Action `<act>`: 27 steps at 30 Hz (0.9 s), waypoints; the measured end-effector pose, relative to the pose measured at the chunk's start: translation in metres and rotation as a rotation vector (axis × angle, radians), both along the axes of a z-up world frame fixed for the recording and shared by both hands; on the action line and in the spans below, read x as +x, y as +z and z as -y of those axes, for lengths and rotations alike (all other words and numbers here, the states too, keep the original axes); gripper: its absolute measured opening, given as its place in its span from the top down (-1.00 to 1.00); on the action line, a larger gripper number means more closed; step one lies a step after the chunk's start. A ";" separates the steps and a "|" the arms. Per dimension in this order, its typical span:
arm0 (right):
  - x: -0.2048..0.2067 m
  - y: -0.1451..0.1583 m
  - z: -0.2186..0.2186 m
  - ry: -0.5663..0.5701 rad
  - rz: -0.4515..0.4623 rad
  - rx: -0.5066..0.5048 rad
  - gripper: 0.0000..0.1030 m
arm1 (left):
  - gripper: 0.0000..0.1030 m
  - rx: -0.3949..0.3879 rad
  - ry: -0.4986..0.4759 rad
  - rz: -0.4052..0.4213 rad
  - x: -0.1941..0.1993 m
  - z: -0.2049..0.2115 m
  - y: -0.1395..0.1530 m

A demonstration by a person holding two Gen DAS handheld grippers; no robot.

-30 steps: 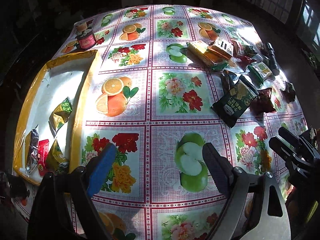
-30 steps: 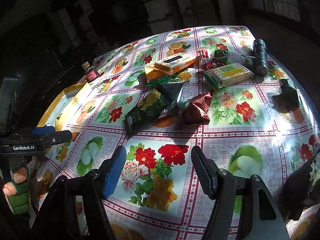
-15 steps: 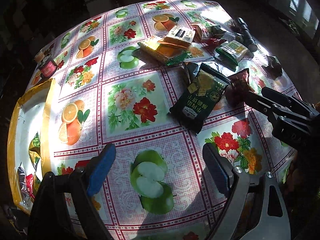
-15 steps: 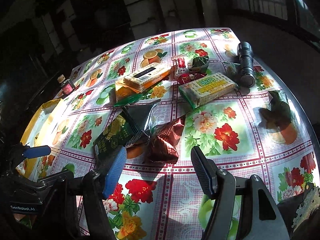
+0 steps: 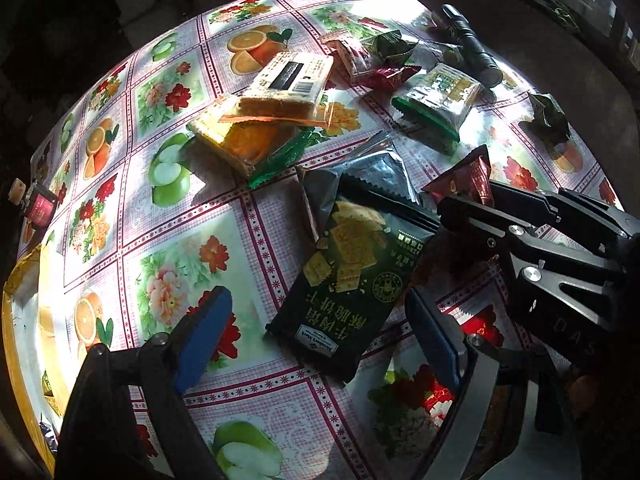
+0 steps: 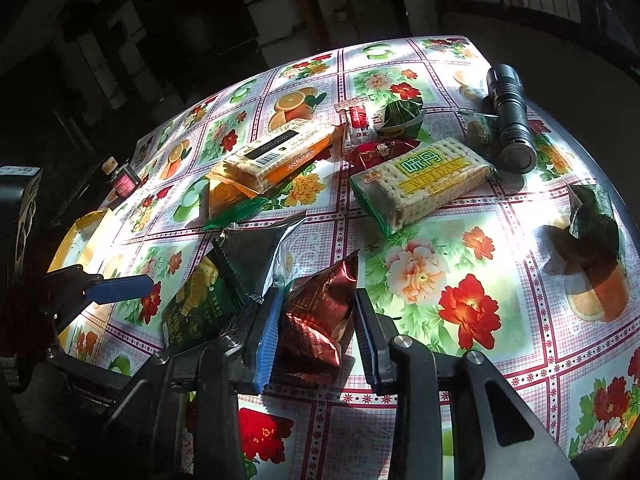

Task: Organize snacks
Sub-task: 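Return both grippers to the snack pile, then grasp the dark green snack bag with left gripper while right gripper grasps red-brown foil bag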

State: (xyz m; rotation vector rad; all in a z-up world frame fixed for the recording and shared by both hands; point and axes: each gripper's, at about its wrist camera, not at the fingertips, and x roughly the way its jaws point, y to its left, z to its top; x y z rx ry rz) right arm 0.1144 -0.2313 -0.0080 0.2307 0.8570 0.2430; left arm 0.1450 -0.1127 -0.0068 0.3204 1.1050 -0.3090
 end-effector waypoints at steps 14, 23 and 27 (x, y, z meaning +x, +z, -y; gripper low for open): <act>-0.018 0.013 -0.003 0.032 0.101 0.068 0.37 | 0.15 -0.100 0.120 -0.029 -0.028 -0.037 0.005; -0.059 0.014 -0.040 0.147 0.110 0.135 0.38 | 0.15 -0.133 0.322 0.016 -0.079 -0.110 0.029; -0.069 0.022 -0.050 0.170 0.109 0.138 0.38 | 0.15 -0.155 0.369 0.017 -0.098 -0.132 0.033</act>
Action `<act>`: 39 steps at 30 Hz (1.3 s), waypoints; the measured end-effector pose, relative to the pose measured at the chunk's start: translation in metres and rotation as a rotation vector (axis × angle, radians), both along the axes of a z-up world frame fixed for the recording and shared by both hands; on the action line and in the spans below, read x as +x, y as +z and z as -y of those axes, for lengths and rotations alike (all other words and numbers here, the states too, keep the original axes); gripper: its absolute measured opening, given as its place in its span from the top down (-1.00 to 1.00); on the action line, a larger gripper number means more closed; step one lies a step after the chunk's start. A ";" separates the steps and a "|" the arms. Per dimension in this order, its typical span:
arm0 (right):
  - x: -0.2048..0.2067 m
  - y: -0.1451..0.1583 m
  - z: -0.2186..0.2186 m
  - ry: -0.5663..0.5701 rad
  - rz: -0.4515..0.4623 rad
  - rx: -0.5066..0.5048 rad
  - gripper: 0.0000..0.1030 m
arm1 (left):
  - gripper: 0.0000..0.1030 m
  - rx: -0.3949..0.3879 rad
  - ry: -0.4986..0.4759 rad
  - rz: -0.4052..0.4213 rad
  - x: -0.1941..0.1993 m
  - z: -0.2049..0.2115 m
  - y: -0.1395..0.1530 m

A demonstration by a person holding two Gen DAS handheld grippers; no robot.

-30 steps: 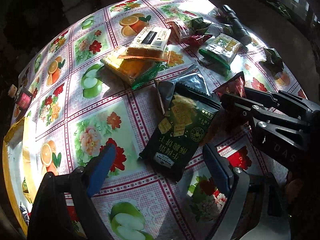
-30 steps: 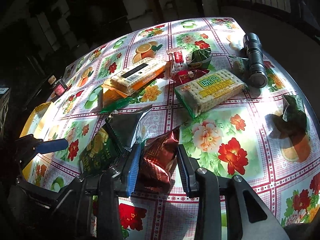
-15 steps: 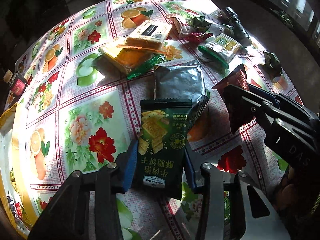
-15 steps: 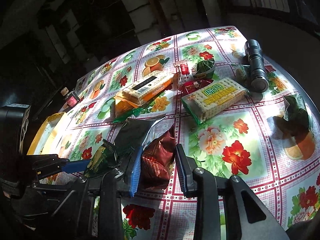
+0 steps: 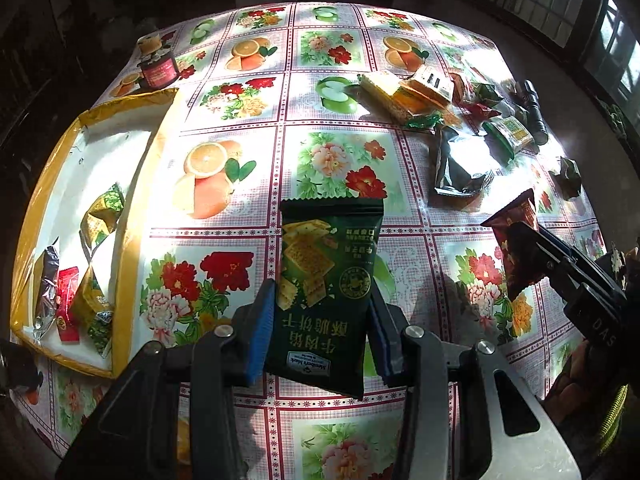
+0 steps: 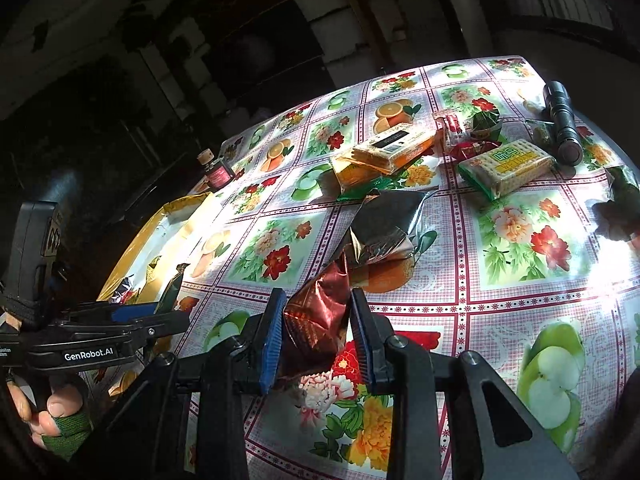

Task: Organize snacks
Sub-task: 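Grasp the dark green snack bag with left gripper while right gripper grasps red-brown foil bag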

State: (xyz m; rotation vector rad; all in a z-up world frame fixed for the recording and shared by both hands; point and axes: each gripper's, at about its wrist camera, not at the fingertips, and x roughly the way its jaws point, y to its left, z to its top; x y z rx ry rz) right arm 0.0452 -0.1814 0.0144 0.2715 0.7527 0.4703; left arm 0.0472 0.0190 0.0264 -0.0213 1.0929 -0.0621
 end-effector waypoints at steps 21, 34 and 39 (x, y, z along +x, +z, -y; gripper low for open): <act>-0.010 0.028 -0.008 0.030 -0.028 0.189 0.39 | 0.15 -0.064 0.016 0.076 -0.028 -0.020 0.025; -0.024 0.034 -0.008 0.012 -0.004 0.156 0.39 | 0.15 -0.088 0.033 0.044 -0.026 -0.029 0.012; -0.022 0.032 -0.012 0.019 -0.013 0.148 0.38 | 0.15 -0.090 0.038 0.047 -0.027 -0.033 0.012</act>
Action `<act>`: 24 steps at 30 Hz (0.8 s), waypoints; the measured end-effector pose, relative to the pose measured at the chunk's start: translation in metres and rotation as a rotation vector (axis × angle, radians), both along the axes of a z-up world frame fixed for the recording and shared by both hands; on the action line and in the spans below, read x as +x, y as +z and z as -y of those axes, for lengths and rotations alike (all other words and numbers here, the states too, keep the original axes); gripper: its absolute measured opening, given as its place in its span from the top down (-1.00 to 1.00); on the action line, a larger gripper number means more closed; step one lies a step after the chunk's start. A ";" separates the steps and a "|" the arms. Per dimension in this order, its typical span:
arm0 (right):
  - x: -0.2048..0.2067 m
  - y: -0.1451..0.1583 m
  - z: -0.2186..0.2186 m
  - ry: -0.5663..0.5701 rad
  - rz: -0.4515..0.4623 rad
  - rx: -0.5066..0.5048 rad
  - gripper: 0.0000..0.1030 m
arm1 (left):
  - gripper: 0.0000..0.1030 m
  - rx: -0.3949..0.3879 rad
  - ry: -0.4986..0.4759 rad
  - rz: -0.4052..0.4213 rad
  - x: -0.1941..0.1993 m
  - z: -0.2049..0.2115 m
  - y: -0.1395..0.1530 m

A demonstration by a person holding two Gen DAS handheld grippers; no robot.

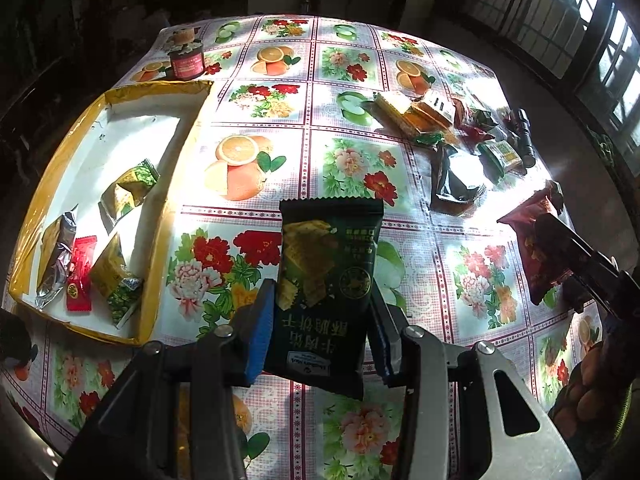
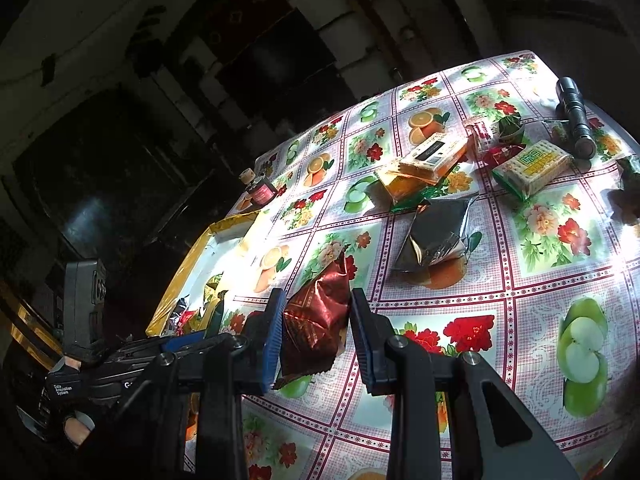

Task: Organize snacks
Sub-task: 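Grasp the dark green snack bag with left gripper while right gripper grasps red-brown foil bag, then carry both bags over the white tray and lower them inside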

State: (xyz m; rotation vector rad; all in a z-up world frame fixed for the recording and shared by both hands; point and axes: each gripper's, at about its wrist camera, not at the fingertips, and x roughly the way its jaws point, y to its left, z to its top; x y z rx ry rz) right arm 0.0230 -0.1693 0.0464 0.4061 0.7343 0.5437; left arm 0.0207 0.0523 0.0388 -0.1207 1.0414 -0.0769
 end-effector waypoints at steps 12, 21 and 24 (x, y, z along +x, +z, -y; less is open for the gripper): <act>0.005 -0.004 -0.026 0.043 -0.017 -0.025 0.38 | 0.15 0.014 0.054 0.007 0.001 -0.028 0.001; 0.012 -0.007 -0.046 0.079 -0.033 -0.044 0.39 | 0.15 0.026 0.108 0.018 0.003 -0.054 0.003; 0.015 -0.007 -0.057 0.105 -0.037 -0.046 0.39 | 0.15 0.027 0.129 0.023 0.003 -0.065 0.004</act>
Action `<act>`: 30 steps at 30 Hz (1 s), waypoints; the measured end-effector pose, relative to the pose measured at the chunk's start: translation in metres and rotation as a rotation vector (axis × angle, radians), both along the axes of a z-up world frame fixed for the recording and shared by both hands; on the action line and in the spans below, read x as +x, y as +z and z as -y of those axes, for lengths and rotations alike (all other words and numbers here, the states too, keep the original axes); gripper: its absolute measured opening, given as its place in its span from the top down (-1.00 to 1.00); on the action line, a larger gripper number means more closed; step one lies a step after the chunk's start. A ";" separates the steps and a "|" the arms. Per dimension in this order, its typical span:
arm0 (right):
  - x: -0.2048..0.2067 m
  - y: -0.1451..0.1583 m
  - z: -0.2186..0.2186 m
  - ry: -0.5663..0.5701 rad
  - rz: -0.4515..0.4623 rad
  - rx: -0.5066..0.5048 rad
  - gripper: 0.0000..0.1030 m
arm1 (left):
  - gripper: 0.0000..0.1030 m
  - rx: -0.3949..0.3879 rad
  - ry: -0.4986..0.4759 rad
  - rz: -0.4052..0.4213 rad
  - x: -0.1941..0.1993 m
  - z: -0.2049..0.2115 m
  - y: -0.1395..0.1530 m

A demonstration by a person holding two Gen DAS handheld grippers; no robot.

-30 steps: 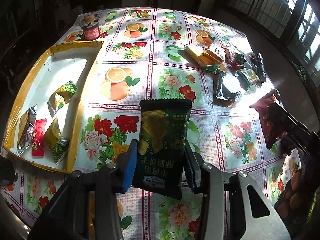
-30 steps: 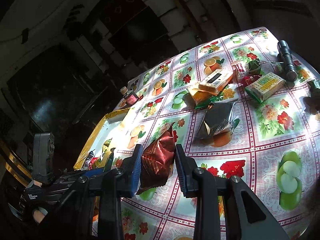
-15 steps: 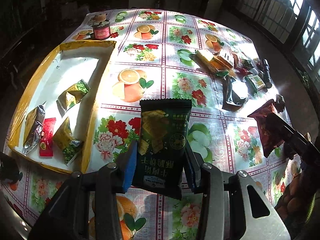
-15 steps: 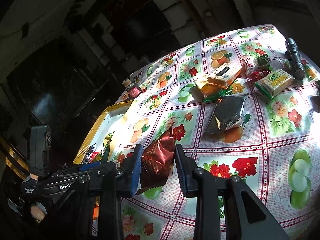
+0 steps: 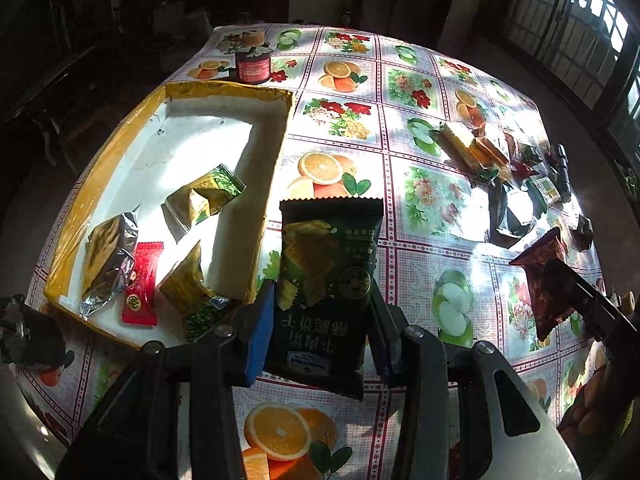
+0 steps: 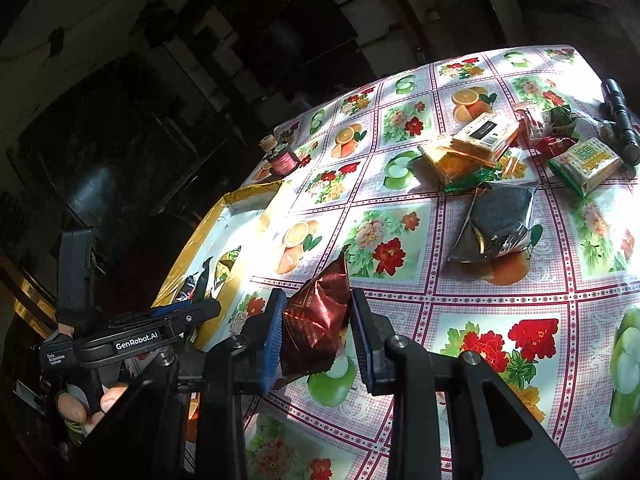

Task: Organize snacks
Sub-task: 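Carry both bags over the white tray and lower them inside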

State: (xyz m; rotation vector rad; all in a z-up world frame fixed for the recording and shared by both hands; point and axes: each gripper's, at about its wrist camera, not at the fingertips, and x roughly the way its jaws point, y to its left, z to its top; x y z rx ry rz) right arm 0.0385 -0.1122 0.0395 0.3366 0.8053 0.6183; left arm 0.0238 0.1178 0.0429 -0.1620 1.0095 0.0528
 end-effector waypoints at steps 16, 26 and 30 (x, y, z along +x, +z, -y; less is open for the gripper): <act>0.064 0.017 -0.145 0.264 0.028 0.050 0.39 | 0.14 0.006 0.208 0.001 0.017 -0.107 0.007; 0.122 -0.008 -0.223 0.294 -0.004 -0.023 0.39 | 0.14 0.037 0.262 -0.069 0.060 -0.138 -0.015; 0.139 -0.027 -0.241 0.303 -0.042 -0.061 0.39 | 0.18 0.043 0.271 -0.100 0.072 -0.142 -0.022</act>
